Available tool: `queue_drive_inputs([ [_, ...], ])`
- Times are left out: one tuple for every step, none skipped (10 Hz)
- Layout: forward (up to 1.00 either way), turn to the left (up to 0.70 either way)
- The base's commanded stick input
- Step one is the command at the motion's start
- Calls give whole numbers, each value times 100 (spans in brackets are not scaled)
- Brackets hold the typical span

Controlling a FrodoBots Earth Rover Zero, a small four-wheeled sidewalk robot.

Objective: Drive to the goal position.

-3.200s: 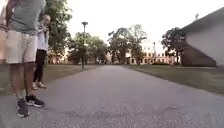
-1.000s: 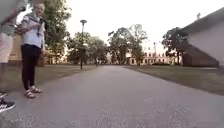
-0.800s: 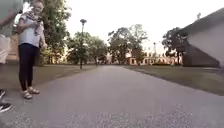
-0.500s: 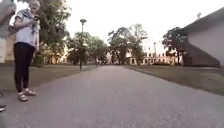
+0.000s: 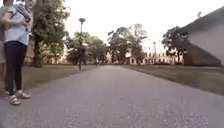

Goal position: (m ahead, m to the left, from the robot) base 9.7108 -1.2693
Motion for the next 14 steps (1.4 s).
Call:
queue_drive_inputs([
  [45,0],
  [45,0],
  [45,0],
  [45,0],
  [45,0],
  [45,0],
  [45,0],
  [45,0],
  [45,0],
  [45,0],
  [45,0],
  [45,0],
  [45,0],
  [45,0],
])
